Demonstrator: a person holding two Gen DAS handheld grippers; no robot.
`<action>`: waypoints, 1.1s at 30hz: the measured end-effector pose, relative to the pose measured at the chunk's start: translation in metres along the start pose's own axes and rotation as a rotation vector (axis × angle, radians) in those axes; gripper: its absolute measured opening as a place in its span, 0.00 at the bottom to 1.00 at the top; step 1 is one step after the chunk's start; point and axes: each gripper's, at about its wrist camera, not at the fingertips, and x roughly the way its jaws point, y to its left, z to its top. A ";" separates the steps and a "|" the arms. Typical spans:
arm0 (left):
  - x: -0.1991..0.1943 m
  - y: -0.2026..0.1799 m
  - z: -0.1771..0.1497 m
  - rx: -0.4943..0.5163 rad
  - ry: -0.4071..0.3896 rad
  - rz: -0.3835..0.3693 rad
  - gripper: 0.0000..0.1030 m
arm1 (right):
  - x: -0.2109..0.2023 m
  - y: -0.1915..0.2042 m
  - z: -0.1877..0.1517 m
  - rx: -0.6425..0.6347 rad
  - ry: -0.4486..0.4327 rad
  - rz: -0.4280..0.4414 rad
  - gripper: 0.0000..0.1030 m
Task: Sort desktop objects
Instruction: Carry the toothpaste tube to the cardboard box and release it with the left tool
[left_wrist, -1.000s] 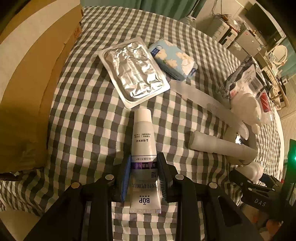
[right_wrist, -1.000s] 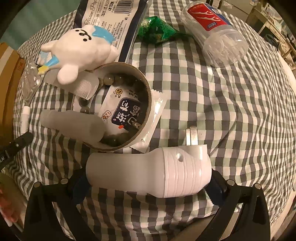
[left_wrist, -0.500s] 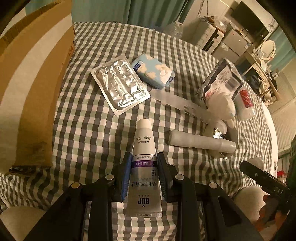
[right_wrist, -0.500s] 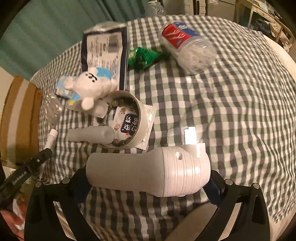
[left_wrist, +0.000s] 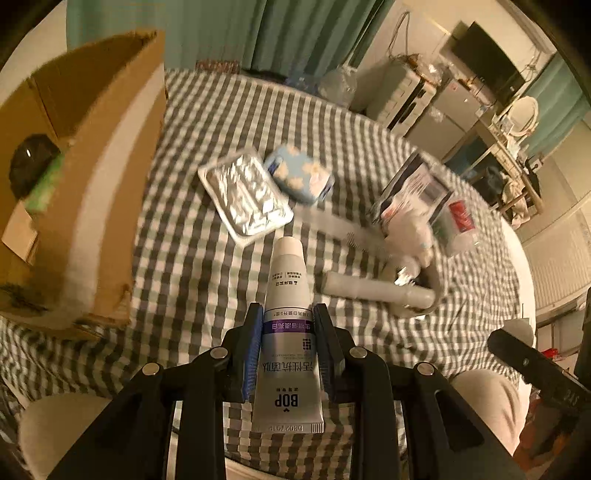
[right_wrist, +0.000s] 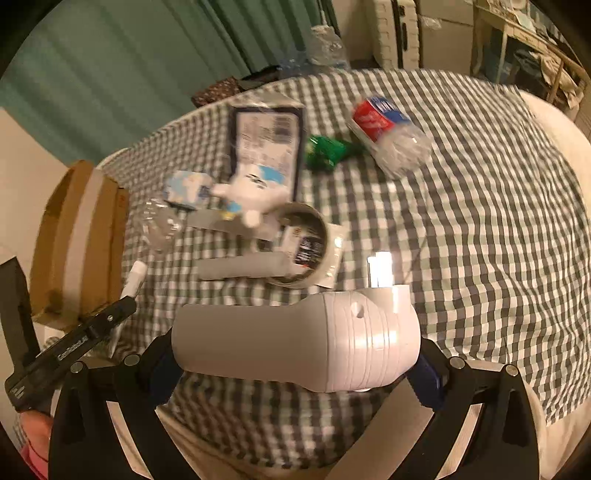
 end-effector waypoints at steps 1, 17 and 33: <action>-0.006 -0.002 0.002 0.008 -0.013 -0.004 0.27 | -0.006 0.005 0.000 -0.010 -0.010 0.001 0.97; -0.123 0.010 0.054 0.058 -0.257 -0.021 0.27 | -0.050 0.147 0.020 -0.220 -0.158 0.045 0.97; -0.154 0.153 0.093 -0.058 -0.296 0.187 0.27 | -0.042 0.291 0.027 -0.437 -0.133 0.205 0.97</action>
